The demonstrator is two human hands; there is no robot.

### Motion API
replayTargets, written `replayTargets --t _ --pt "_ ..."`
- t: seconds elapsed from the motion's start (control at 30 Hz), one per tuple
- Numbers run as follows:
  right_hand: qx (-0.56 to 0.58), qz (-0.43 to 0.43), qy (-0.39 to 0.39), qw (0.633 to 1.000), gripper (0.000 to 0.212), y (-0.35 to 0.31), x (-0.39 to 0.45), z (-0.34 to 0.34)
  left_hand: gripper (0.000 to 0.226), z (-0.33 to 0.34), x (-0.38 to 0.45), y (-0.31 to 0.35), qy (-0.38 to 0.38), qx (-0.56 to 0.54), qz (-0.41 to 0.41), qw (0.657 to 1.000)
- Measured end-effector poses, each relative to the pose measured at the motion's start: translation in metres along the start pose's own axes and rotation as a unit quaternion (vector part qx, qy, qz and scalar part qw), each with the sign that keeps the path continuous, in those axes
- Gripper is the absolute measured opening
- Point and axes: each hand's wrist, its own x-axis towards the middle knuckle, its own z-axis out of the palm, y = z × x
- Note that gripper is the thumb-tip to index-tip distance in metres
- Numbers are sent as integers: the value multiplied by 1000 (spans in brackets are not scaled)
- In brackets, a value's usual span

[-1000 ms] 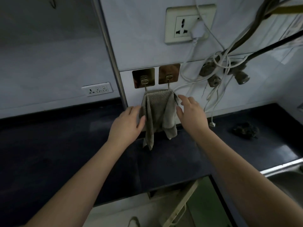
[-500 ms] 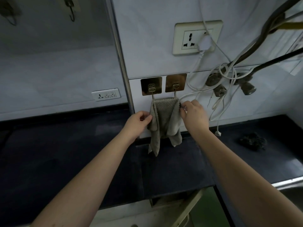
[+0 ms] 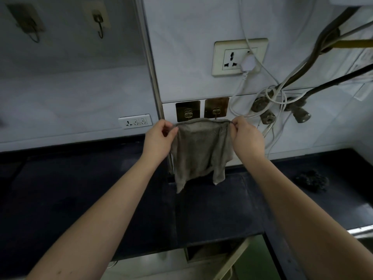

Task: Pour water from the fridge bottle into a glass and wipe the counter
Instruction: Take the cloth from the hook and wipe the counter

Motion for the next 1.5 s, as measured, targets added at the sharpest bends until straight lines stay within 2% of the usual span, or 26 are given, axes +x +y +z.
replayTargets --t 0.33,0.4,0.53,0.67,0.73,0.93,1.07,1.23,1.43,1.5 --pt "10 -115 154 981 21 -6 -14 -26 7 -37 -11 25 44 18 52 998" --pt "-5 -121 160 980 21 -9 -20 -32 6 -44 -17 25 44 28 57 997" --pt "4 -164 123 979 18 -12 -34 -36 8 -58 -32 18 28 54 58 996" --pt "73 -192 -1 979 17 -12 -49 -31 3 -76 -46 5 -4 81 60 995" --pt "76 -202 -24 976 16 -13 -59 -28 2 -88 -54 -2 -24 90 61 994" --pt "47 -226 -91 969 17 -33 -84 -24 2 -132 -77 -28 -39 131 62 989" --pt "-15 -241 -143 960 24 -62 -103 -17 2 -169 -101 -49 -64 148 58 985" --pt "-55 -269 -125 953 22 -99 -143 3 4 -215 -137 -75 -80 157 60 983" --pt "-59 -263 -71 960 28 -146 -197 8 3 -264 -181 -103 -41 117 36 992" --pt "-42 -240 -75 967 27 -160 -209 5 5 -276 -191 -107 -24 100 35 994"
